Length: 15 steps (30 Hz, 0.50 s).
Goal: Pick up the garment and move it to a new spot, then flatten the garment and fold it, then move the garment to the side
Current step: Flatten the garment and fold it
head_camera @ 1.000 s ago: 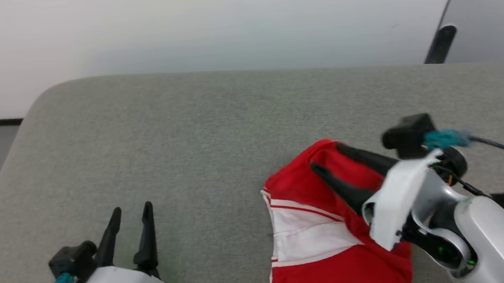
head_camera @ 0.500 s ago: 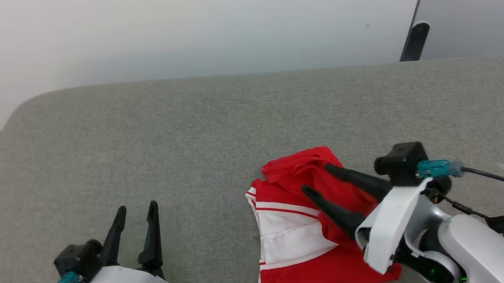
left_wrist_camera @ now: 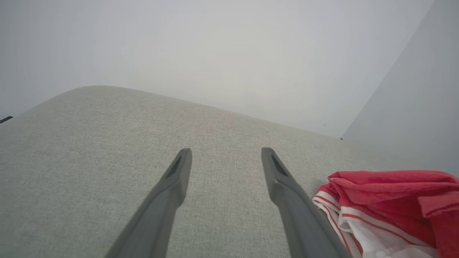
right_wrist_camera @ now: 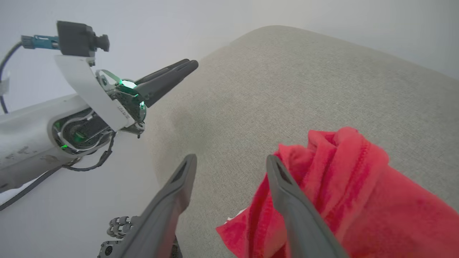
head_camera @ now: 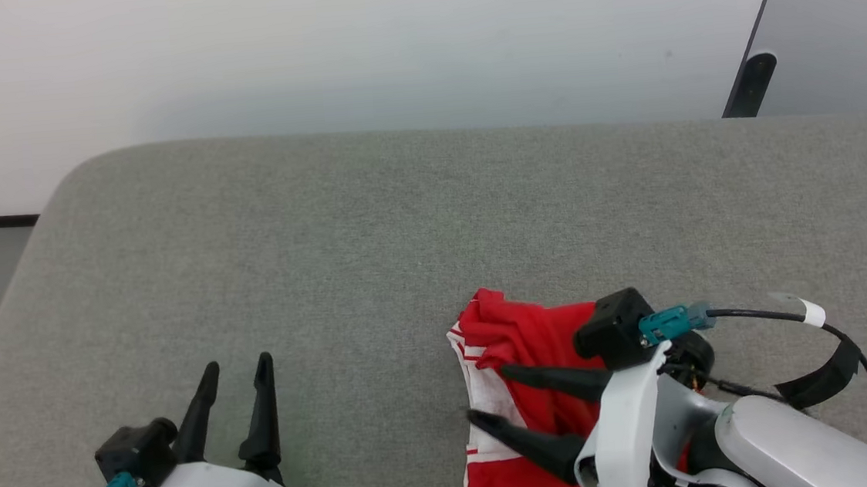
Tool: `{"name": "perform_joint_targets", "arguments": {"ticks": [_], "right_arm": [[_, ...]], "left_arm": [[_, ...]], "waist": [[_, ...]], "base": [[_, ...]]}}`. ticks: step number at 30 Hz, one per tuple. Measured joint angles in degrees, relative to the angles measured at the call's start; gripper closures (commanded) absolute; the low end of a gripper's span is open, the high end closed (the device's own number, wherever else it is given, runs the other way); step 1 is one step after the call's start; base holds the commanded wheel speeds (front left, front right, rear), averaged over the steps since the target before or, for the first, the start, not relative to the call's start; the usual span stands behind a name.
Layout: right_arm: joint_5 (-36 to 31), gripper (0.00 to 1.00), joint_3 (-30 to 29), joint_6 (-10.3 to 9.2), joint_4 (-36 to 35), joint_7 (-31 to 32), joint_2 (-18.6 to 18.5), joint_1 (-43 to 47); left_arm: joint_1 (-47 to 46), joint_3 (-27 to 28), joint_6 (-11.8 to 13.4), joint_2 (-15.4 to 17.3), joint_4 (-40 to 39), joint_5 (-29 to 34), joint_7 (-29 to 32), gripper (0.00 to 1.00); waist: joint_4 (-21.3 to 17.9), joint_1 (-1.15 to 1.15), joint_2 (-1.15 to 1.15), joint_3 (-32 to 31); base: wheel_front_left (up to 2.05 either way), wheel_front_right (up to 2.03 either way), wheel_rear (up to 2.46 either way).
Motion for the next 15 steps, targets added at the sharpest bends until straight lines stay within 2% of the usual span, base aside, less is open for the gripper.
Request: {"name": "perform_joint_targets", "arguments": {"ticks": [9, 15], "right_arm": [[0.5, 0.0, -0.7, 0.0, -3.2, -2.5, -0.9, -0.8], [-3.9, 0.0, -6.9, 0.0, -2.3, -7.7, -1.8, 0.8]], "left_arm": [[2.0, 0.7, 0.0, 0.2, 0.0, 0.0, 0.0, 0.0], [3.4, 1.3, 0.0, 0.4, -0.3, 0.5, 0.0, 0.0]], "waist": [[0.1, 0.0, 0.0, -1.7], [-0.5, 0.0, 0.0, -2.6]], "base": [[0.0, 0.0, 0.0], [0.0, 0.0, 0.0]]}}
